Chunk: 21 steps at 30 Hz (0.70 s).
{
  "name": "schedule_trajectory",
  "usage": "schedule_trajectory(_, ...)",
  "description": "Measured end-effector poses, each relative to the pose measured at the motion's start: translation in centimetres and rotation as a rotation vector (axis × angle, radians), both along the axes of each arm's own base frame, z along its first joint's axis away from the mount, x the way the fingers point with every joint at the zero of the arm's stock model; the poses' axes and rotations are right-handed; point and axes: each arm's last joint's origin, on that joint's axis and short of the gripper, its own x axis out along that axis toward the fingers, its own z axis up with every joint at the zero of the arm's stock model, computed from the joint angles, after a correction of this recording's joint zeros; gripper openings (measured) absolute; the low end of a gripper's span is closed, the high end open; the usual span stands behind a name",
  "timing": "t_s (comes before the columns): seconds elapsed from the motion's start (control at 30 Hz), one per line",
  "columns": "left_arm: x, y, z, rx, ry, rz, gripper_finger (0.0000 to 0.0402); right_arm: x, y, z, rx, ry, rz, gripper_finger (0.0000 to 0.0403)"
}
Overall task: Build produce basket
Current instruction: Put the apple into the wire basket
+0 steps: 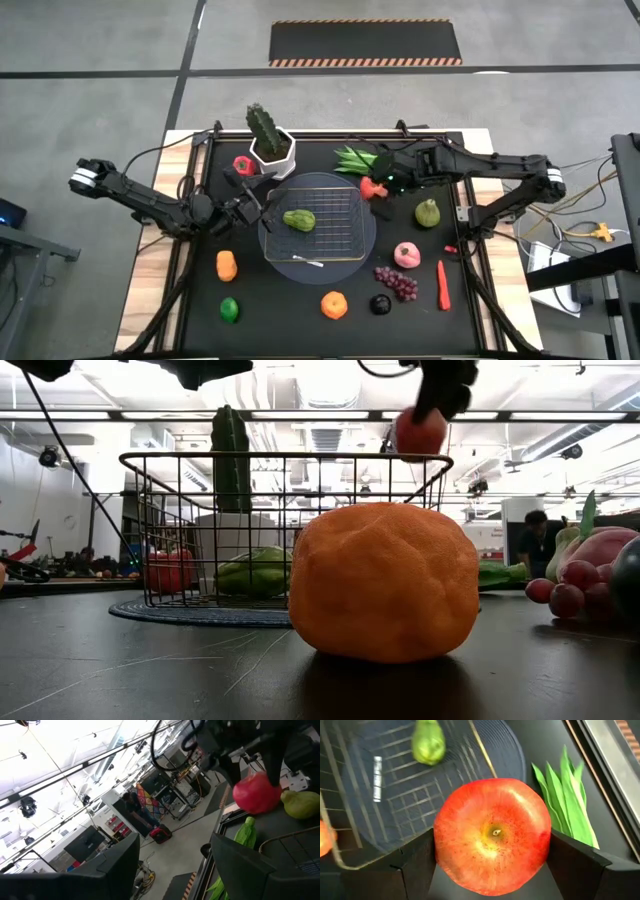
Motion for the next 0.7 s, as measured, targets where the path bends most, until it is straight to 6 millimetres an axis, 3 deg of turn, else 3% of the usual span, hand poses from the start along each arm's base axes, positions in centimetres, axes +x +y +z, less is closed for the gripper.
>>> schedule_trajectory(0.17,0.0,0.0,0.0,0.0,0.0,0.0,0.0228,2.5,1.1,0.3,0.004,0.001,0.093,0.0309)
schedule_trajectory(0.43,0.0,0.0,0.0,0.0,0.0,0.0,0.0228,7.0,2.7,-0.9,0.094,-0.046,0.221,0.031)
schedule_trajectory(0.7,0.0,0.0,0.0,-0.008,-0.005,-0.003,0.0228,10.3,3.3,-3.3,0.13,-0.1,0.163,0.0311)
